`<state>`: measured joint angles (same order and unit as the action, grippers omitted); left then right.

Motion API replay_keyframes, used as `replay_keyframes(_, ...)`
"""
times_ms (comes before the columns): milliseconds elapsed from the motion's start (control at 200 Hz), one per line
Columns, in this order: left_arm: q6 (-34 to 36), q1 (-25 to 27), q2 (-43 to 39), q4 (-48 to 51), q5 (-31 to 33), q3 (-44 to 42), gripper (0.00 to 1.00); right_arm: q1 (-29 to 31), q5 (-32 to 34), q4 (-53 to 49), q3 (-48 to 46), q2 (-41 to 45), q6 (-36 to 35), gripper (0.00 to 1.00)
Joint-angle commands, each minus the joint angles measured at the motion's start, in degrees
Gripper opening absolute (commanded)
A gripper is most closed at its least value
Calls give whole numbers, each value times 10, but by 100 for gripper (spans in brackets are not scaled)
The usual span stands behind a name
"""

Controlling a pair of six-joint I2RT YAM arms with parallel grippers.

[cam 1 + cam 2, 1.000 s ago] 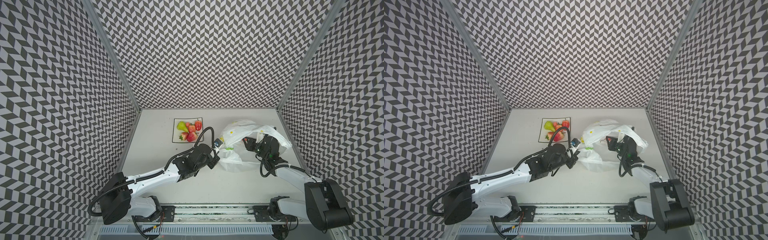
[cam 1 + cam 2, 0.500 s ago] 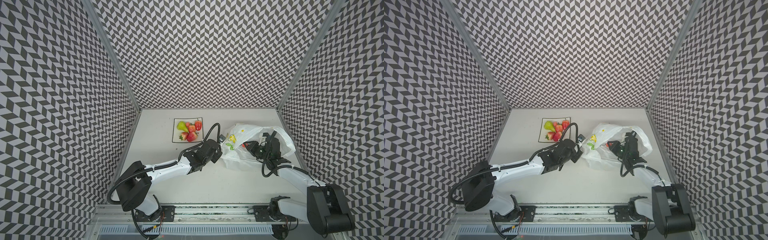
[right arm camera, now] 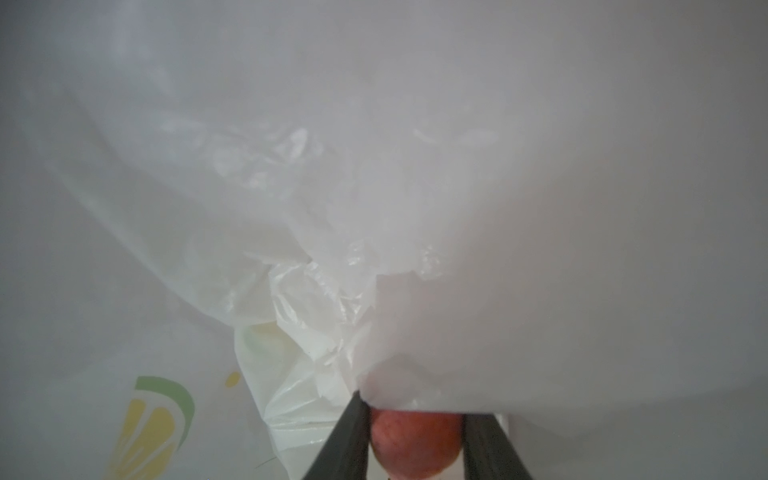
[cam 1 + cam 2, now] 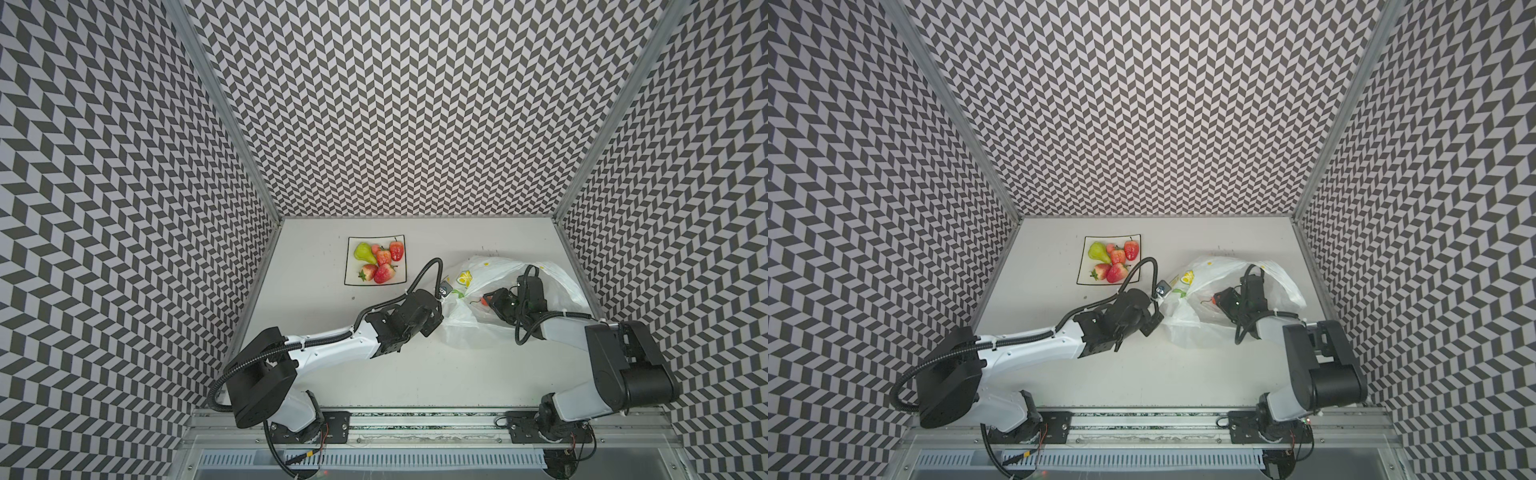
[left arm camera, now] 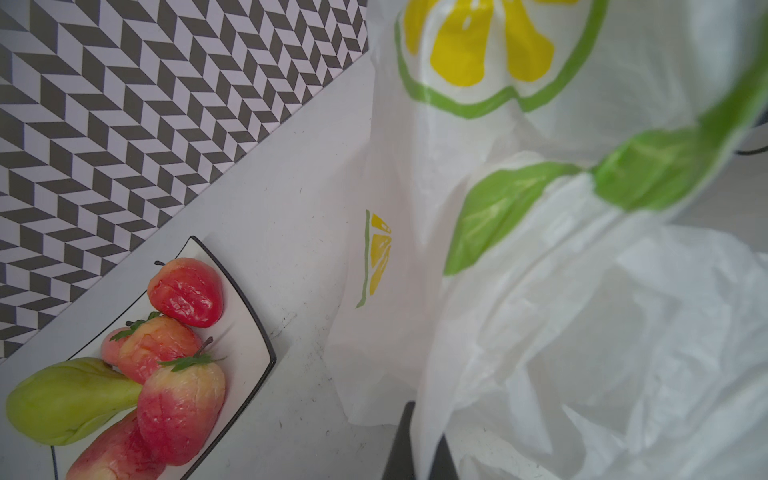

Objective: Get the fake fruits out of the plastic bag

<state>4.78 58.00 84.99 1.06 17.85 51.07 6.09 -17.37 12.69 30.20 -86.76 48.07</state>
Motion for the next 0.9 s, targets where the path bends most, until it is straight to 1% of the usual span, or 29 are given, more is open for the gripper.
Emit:
replay_keyframes(0,16,13,-6,-4,17,-7,0,4,11,12,12,-9,-11,46)
replay_keyframes(75,21,23,-6,-10,22,-11,0,8,15,4,13,-9,-15,51)
replay_keyframes(165,26,34,-5,-12,28,-17,0,11,21,-3,13,-10,-19,56)
replay_keyframes(260,26,43,-9,-15,35,-26,0,18,31,-17,18,-12,-28,58)
replay_keyframes(335,26,47,-12,-17,38,-32,0,22,42,-25,22,-17,-35,57)
replay_keyframes(391,27,47,-13,-18,40,-34,0,23,47,-26,23,-22,-37,55)
replay_keyframes(521,28,47,-17,-18,49,-34,0,25,50,-24,22,-21,-34,43)
replay_keyframes(571,27,48,-18,-19,51,-34,0,25,46,-23,23,-16,-33,37)
replay_keyframes(651,27,48,-17,-20,53,-32,0,24,33,-25,24,-4,-28,32)
replay_keyframes(776,29,48,-8,-25,64,-26,0,24,9,-22,23,42,-15,27)
replay_keyframes(896,30,44,10,-25,76,-17,0,23,-19,-13,21,103,-18,26)
